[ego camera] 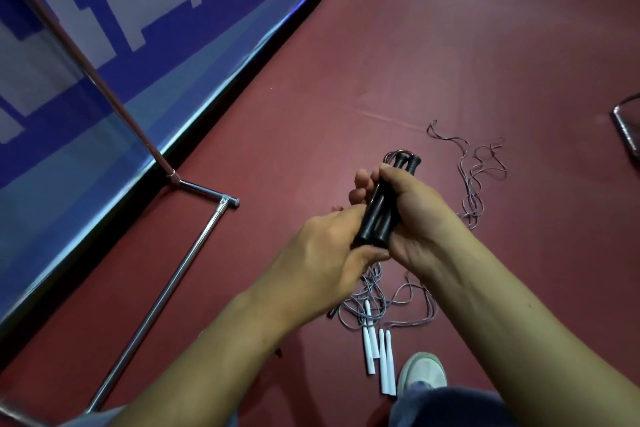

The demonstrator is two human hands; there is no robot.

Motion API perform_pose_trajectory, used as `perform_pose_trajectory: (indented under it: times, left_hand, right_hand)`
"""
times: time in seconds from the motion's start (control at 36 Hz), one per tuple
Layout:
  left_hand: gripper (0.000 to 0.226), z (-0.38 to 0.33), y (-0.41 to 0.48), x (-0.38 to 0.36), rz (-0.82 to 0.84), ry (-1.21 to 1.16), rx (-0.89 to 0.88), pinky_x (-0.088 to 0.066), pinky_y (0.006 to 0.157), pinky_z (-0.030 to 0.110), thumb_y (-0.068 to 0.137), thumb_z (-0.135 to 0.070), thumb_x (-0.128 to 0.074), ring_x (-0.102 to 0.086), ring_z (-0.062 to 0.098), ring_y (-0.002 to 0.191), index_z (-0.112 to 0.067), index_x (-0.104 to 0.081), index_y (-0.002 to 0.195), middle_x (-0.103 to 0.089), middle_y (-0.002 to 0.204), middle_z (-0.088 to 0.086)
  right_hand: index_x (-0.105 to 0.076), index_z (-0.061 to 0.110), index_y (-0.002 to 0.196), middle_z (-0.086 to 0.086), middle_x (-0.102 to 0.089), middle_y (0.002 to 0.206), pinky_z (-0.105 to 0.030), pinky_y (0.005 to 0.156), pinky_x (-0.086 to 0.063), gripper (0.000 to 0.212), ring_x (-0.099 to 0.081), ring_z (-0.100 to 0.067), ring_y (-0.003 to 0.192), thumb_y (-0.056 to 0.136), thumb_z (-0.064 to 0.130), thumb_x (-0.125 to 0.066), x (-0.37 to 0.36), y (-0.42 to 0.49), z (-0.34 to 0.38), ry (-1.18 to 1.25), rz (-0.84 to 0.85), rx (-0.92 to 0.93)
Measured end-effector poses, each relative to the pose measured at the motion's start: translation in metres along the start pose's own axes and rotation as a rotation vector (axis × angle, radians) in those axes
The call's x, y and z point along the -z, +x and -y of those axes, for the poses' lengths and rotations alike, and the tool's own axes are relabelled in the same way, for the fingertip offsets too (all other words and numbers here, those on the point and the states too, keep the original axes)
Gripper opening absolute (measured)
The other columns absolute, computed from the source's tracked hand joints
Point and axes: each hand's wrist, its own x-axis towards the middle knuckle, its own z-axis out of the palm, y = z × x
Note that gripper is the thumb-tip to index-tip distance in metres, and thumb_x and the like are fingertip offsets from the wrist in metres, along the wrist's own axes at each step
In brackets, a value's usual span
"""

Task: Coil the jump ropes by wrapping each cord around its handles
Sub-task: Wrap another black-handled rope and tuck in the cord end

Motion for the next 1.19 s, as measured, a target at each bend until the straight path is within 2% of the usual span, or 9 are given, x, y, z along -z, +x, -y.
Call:
perform_pose_trajectory:
  times: [0.11, 0.25, 0.39, 0.67, 0.78, 0.86, 0.97, 1.06, 1.19]
  left_hand:
    - [0.02, -0.003, -0.001, -0.006, -0.056, -0.071, 0.022, -0.043, 0.061, 0.039, 0.089, -0.025, -0.064, -0.052, 0.021, 0.066, -0.009, -0.063, 0.101, -0.06, 0.074, 0.0]
    - [0.016, -0.003, -0.004, -0.004, -0.071, -0.131, 0.035, -0.04, 0.056, 0.039, 0.09, -0.023, -0.067, -0.049, 0.022, 0.061, -0.008, -0.064, 0.093, -0.057, 0.068, 0.001]
    - [0.017, -0.005, -0.004, 0.0, -0.059, -0.118, 0.006, -0.033, 0.053, 0.024, 0.091, -0.019, -0.068, -0.044, 0.015, 0.056, -0.008, -0.06, 0.082, -0.05, 0.063, -0.006]
    - [0.032, -0.006, -0.01, 0.005, -0.129, 0.188, -0.068, -0.05, 0.061, 0.042, 0.097, -0.047, -0.054, -0.061, 0.023, 0.069, -0.021, -0.072, 0.098, -0.064, 0.077, -0.004]
    - [0.035, -0.012, -0.012, 0.004, -0.128, 0.205, -0.052, -0.051, 0.06, 0.04, 0.097, -0.046, -0.05, -0.06, 0.022, 0.071, -0.02, -0.069, 0.111, -0.061, 0.08, -0.006]
    - [0.031, -0.011, -0.01, 0.004, -0.117, 0.102, -0.008, -0.05, 0.063, 0.041, 0.097, -0.04, -0.052, -0.059, 0.024, 0.071, -0.016, -0.07, 0.106, -0.063, 0.079, -0.004]
    - [0.017, -0.01, -0.006, 0.011, -0.147, -0.086, 0.081, -0.043, 0.052, 0.029, 0.095, -0.023, -0.063, -0.053, 0.015, 0.052, -0.014, -0.072, 0.084, -0.061, 0.062, 0.0]
    - [0.027, -0.012, -0.007, 0.017, -0.159, -0.194, 0.156, -0.035, 0.048, 0.017, 0.096, -0.021, -0.067, -0.047, 0.008, 0.045, -0.014, -0.068, 0.07, -0.064, 0.058, -0.001]
    - [0.028, -0.014, -0.012, 0.001, -0.137, -0.126, 0.121, -0.042, 0.055, 0.041, 0.098, -0.03, -0.053, -0.049, 0.02, 0.057, -0.013, -0.059, 0.078, -0.051, 0.061, -0.004]
  right_hand:
    - [-0.051, 0.017, 0.085, -0.001, -0.067, 0.073, -0.052, 0.104, -0.049, 0.02, -0.072, -0.024, 0.077, 0.104, 0.021, -0.048, 0.0, -0.004, -0.003, -0.012, -0.001, 0.005]
    - [-0.053, 0.015, 0.092, 0.001, -0.065, 0.071, -0.043, 0.082, -0.056, 0.014, -0.073, -0.021, 0.077, 0.103, 0.02, -0.047, -0.003, -0.012, -0.002, 0.001, 0.001, -0.063]
    - [-0.053, 0.015, 0.079, 0.005, -0.051, 0.063, -0.043, 0.087, -0.054, 0.021, -0.071, -0.02, 0.08, 0.1, 0.018, -0.054, -0.001, -0.02, -0.002, 0.027, 0.023, -0.104]
    - [-0.049, 0.009, 0.083, -0.003, -0.055, 0.059, -0.05, 0.076, -0.061, 0.027, -0.07, -0.023, 0.062, 0.104, 0.024, -0.055, -0.013, -0.024, -0.005, 0.027, -0.028, 0.028]
    - [-0.046, 0.008, 0.075, -0.004, -0.058, 0.051, -0.06, 0.091, -0.056, 0.036, -0.071, -0.029, 0.058, 0.106, 0.026, -0.05, -0.016, -0.028, -0.003, -0.153, -0.057, 0.145]
    - [-0.05, 0.006, 0.086, -0.005, -0.052, 0.057, -0.06, 0.081, -0.06, 0.026, -0.07, -0.031, 0.065, 0.107, 0.023, -0.05, -0.015, -0.026, -0.002, -0.184, -0.038, 0.192]
    - [-0.051, 0.009, 0.092, -0.001, -0.046, 0.058, -0.05, 0.071, -0.063, 0.018, -0.073, -0.028, 0.07, 0.106, 0.019, -0.049, -0.013, -0.023, 0.003, -0.105, -0.015, 0.17]
    - [-0.05, 0.013, 0.083, 0.004, -0.043, 0.053, -0.049, 0.078, -0.063, 0.022, -0.072, -0.02, 0.067, 0.104, 0.019, -0.049, -0.012, -0.026, 0.011, 0.013, 0.024, 0.119]
    - [-0.047, 0.012, 0.074, 0.006, -0.043, 0.054, -0.038, 0.066, -0.063, 0.03, -0.054, -0.008, 0.04, 0.104, 0.015, -0.048, -0.018, -0.032, 0.015, 0.262, 0.004, 0.07]
